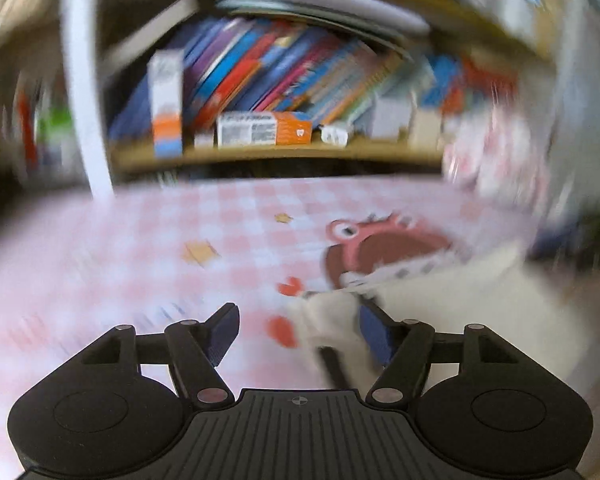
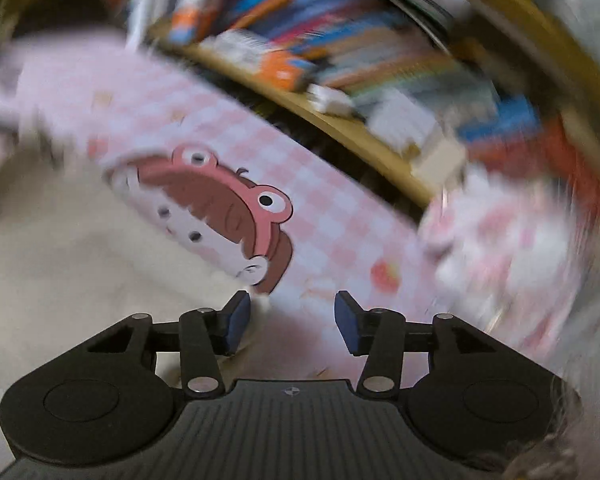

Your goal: Fold clothes

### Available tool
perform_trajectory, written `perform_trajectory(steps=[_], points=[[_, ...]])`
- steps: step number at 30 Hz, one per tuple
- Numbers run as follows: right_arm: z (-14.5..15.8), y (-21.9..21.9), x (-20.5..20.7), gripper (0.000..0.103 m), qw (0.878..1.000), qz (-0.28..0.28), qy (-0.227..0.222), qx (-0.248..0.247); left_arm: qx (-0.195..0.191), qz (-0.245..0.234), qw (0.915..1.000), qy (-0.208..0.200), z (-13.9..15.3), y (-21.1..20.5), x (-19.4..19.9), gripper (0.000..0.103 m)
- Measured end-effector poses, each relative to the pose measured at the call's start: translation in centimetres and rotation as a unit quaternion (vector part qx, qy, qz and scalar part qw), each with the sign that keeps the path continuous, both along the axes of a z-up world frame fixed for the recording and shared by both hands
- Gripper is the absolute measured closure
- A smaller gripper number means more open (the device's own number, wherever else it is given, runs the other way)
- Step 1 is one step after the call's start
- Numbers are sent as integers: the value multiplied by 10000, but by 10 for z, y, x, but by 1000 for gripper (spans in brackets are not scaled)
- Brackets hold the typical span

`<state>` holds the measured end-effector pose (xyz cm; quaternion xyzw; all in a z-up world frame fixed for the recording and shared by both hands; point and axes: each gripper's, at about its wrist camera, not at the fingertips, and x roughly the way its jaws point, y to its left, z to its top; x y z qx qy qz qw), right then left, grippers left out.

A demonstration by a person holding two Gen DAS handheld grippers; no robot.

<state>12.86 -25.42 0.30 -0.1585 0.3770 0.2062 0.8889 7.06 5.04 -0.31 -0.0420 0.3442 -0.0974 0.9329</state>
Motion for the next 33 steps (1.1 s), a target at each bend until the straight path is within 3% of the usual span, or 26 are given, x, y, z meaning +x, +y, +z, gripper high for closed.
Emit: perform_trajectory(steps=[2, 3, 5, 7, 8, 10, 13, 16, 19, 21, 22, 23, 25, 27, 33], points=[[1, -14, -5, 59, 9956, -274, 439, 776, -817, 206, 9964, 111, -9, 12, 0, 47], [-2, -18, -7, 59, 9918, -421, 629, 1027, -1005, 243, 9944, 225, -15, 13, 4, 66], [-12, -20, -8, 71, 9864, -692, 874, 1206, -1396, 259, 9888, 458, -25, 16, 11, 97], [-25, -24, -5, 83, 9766, -1000, 1212, 1468, -2270, 334, 9729, 275, -21, 29, 8, 99], [-29, -28, -3, 85, 9701, -1141, 1335, 1676, -2734, 366, 9611, 112, -18, 37, 5, 99], [-37, -35, 0, 85, 9574, -1373, 1518, 2039, -2765, 593, 9586, 318, -27, 40, 15, 99], [-43, -41, 0, 83, 9487, -1321, 1637, 2361, -2807, 931, 9532, 626, -40, 46, 30, 98], [-43, -45, 2, 78, 9473, -1306, 1686, 2390, -2713, 1080, 9536, 729, -49, 43, 40, 91], [-41, -45, 2, 75, 9498, -1286, 1665, 2318, -2617, 1181, 9551, 730, -49, 45, 40, 72], [-38, -43, 1, 74, 9513, -1294, 1622, 2279, -2531, 1210, 9573, 693, -46, 49, 32, 51], [-37, -43, 0, 73, 9520, -1305, 1595, 2265, -2493, 1212, 9584, 678, -44, 51, 27, 49], [-35, -43, -2, 70, 9524, -1325, 1566, 2253, -2455, 1215, 9595, 664, -43, 54, 22, 49], [-30, -44, -8, 45, 9540, -1410, 1511, 2170, -2487, 1204, 9585, 706, -42, 56, 10, 48], [-26, -46, -15, 30, 9549, -1506, 1449, 2108, -2519, 1193, 9574, 749, -42, 57, -1, 47], [-21, -49, -32, 25, 9512, -1597, 1515, 2162, -2562, 1119, 9555, 945, -47, 42, -23, 47]])
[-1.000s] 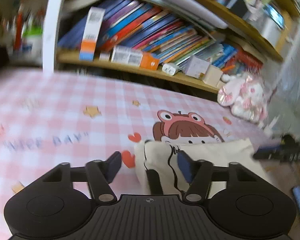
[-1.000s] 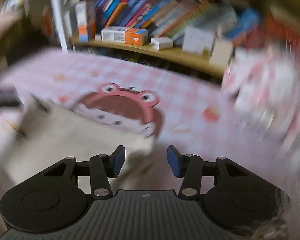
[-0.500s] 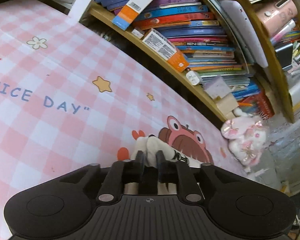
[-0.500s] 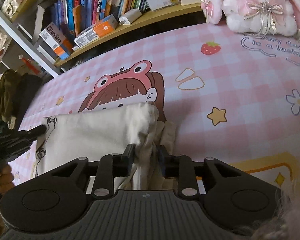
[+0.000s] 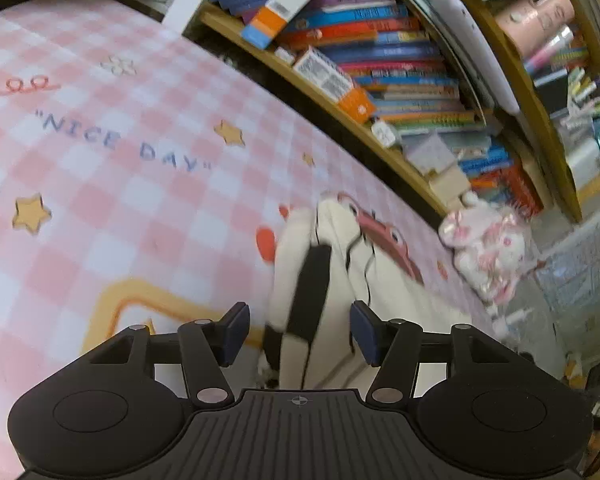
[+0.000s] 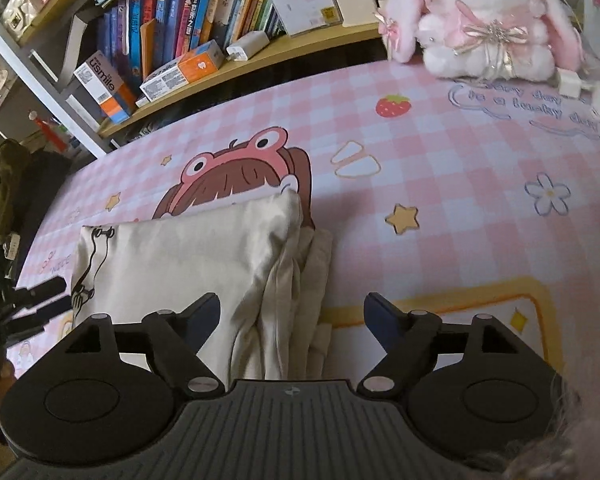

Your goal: Fold clothes

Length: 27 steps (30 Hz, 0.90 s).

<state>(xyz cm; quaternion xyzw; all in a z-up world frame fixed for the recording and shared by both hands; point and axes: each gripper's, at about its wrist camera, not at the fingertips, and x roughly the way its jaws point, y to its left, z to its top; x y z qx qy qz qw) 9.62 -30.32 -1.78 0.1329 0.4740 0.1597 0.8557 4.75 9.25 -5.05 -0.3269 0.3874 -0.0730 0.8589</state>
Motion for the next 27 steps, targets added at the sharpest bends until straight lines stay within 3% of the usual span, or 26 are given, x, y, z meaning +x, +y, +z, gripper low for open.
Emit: perform_trajectory(steps=[3, 4, 5, 6, 8, 11, 14, 17, 27], points=[[-1, 0, -10, 26, 10000, -13, 48, 64, -28, -41, 10000, 74, -4, -6, -4, 56], [-2, 0, -13, 28, 10000, -19, 61, 49, -94, -37, 9999, 81, -5, -8, -6, 66], [-5, 1, -14, 29, 10000, -28, 93, -23, -161, -31, 9998, 86, -5, -9, -7, 83], [-8, 1, -15, 31, 9998, -42, 150, -144, -251, 0, 9997, -51, -1, -8, -9, 87], [-15, -1, -15, 31, 9996, -45, 242, -170, -431, 64, 9985, -323, 9, -7, -15, 88], [-17, -6, -17, 31, 9995, -76, 290, -56, -48, 209, 9996, -200, 10, -6, -13, 87], [-15, -7, -19, 31, 9996, -45, 270, -28, 168, 400, 9991, -37, 9, -3, -15, 83], [-9, -3, -24, 30, 9998, 64, 143, -149, 214, 495, 9985, -114, 13, -5, -24, 63], [6, -4, -46, 19, 9991, 40, -271, -310, 1069, 414, 9930, -272, 38, -49, -51, 34]])
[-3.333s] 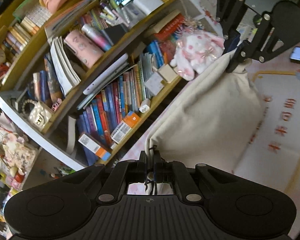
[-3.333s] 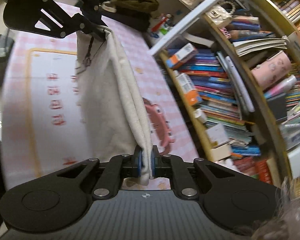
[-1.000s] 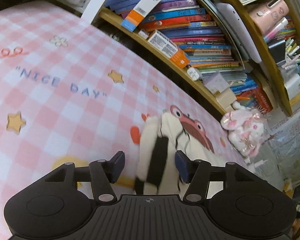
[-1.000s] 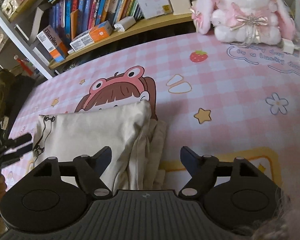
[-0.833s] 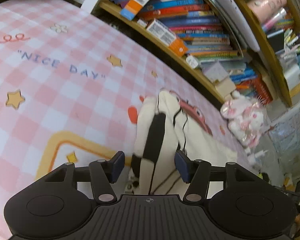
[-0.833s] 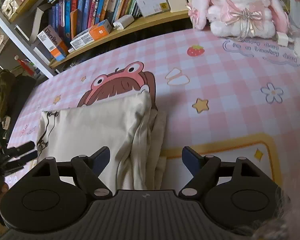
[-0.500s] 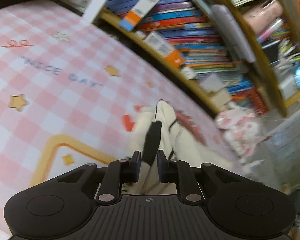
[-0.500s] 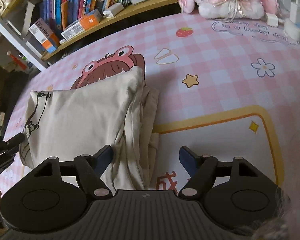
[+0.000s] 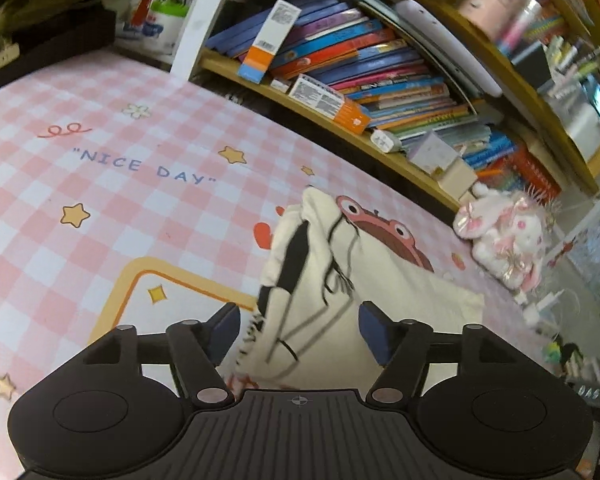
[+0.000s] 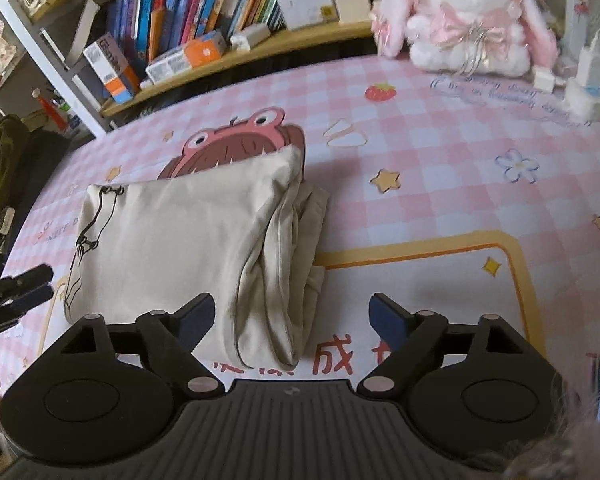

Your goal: Fold clothes

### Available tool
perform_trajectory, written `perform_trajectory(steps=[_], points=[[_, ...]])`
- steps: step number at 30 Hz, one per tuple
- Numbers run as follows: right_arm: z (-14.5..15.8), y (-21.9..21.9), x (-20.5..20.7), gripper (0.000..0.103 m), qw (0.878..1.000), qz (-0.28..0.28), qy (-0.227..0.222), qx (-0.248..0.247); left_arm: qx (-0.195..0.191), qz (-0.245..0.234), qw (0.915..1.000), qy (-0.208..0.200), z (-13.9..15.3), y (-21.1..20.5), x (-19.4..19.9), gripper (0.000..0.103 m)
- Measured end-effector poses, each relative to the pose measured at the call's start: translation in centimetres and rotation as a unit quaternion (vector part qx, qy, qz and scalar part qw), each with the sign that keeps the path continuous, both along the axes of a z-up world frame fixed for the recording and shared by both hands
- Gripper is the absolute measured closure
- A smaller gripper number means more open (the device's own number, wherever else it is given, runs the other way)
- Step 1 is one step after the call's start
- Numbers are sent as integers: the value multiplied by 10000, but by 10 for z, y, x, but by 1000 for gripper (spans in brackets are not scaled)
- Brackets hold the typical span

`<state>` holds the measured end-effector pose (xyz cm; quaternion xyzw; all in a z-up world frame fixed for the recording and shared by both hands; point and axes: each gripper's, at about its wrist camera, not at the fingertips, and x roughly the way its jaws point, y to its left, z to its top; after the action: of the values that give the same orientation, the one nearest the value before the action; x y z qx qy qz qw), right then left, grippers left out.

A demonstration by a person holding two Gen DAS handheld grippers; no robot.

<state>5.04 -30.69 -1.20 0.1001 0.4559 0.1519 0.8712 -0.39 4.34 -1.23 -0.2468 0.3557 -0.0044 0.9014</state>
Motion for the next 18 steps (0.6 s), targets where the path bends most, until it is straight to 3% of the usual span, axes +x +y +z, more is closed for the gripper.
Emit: perform_trajectory(steps=[6, 10, 13, 18], points=[[6, -3, -14, 19, 9995, 125, -167, 239, 212, 43, 9997, 111, 0, -20, -18, 28], [-2, -10, -18, 19, 9991, 174, 46, 390, 357, 69, 9990, 257, -5, -22, -27, 28], [-10, -18, -15, 19, 9976, 111, 313, 608, 326, 199, 9989, 282, -7, -12, -28, 28], [-20, -30, -2, 19, 9920, -102, 725, 1025, -158, 394, 9988, 261, -15, 16, -11, 28]])
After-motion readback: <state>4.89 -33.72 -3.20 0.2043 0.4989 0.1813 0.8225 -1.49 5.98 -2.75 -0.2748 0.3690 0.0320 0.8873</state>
